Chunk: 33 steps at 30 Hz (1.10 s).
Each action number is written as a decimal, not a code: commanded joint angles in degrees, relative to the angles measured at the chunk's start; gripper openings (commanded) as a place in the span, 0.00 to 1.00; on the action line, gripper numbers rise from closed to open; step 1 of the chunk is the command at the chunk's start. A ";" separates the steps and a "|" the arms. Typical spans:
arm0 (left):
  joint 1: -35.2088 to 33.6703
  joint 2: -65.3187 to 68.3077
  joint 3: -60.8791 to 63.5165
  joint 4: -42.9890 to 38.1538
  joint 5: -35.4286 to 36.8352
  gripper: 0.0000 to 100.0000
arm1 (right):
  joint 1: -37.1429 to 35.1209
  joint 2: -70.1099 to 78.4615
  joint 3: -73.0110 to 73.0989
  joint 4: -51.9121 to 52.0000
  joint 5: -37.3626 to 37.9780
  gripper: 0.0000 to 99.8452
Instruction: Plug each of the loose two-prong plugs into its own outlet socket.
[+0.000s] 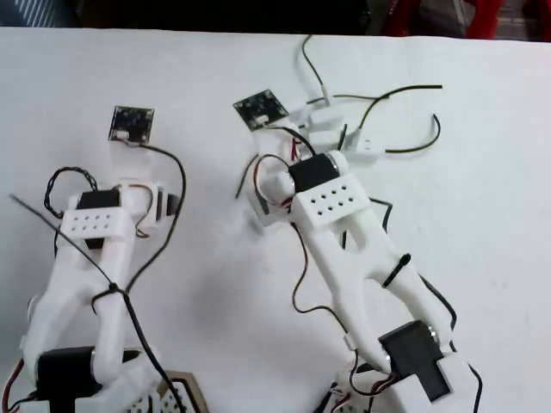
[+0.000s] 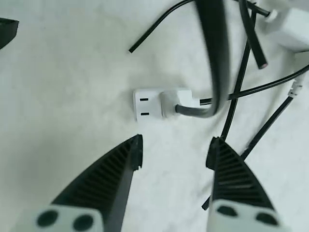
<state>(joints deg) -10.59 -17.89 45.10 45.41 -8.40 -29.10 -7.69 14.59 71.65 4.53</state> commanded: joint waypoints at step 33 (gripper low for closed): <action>9.36 -25.10 17.23 -9.85 -4.57 0.02 | -4.35 -0.92 9.93 -7.78 -0.62 0.02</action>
<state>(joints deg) -4.35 -31.87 55.65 41.01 -10.15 -33.23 -7.69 25.05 64.18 4.53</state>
